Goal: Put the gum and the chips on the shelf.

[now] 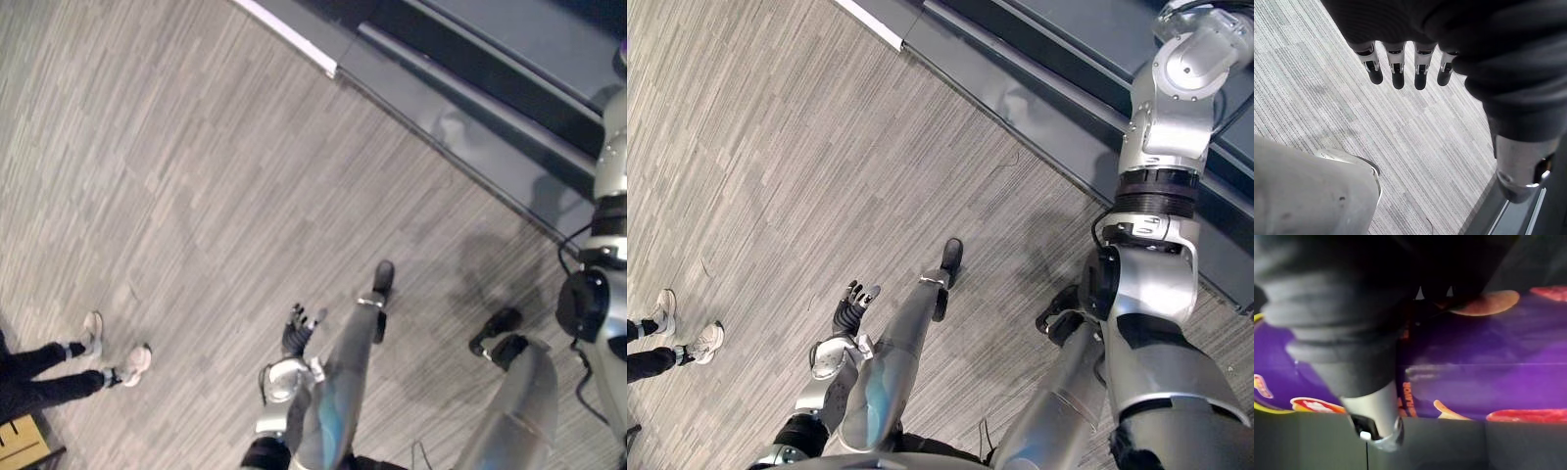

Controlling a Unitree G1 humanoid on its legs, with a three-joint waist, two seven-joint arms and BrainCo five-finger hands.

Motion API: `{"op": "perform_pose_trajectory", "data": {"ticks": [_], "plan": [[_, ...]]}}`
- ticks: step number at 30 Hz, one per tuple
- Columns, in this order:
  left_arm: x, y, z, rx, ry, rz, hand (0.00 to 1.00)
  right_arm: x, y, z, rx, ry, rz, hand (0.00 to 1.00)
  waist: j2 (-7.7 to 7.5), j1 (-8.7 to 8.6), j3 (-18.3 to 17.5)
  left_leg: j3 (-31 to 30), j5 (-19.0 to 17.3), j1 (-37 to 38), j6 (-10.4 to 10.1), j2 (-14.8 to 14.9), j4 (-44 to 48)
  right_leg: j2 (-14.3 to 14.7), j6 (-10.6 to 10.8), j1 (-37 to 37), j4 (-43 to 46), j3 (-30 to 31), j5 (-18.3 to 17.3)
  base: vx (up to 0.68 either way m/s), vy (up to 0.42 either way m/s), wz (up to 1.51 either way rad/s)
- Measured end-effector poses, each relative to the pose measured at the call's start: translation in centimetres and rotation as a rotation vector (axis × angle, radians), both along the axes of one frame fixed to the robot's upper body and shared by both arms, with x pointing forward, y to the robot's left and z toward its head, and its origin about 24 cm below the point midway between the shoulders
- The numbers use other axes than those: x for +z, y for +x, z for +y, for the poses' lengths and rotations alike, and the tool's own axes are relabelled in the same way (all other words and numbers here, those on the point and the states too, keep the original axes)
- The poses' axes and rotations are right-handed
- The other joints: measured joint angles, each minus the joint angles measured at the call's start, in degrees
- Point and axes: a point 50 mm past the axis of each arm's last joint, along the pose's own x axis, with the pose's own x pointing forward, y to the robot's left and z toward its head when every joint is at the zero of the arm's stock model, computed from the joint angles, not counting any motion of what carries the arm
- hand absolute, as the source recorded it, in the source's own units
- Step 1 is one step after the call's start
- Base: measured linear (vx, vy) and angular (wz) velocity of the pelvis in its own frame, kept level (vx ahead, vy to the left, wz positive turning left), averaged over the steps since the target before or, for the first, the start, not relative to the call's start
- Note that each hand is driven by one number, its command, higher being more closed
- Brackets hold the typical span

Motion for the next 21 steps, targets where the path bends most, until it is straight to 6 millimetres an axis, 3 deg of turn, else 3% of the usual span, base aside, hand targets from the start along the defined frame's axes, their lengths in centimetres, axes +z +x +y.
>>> {"op": "perform_pose_trajectory", "data": {"ticks": [16,21], "plan": [[0.7,0.4,0.0,0.021,-0.040,-0.032,0.00,0.1,0.3,0.8,0.015,-0.030,-0.010,1.00,-0.01,-0.47,0.00,0.16,0.20,-3.42,0.25,0.03,2.40,-0.44,0.39,-4.37,3.52,1.19,-1.32,0.01,0.003,0.00],[0.7,0.4,0.0,0.021,-0.040,-0.035,0.00,0.0,0.5,1.4,0.025,-0.060,-0.005,1.00,-0.02,-1.45,0.01,0.27,0.70,-3.57,0.15,0.14,1.95,-0.41,0.39,-4.93,3.71,1.32,-1.32,0.03,0.002,0.01]]}}
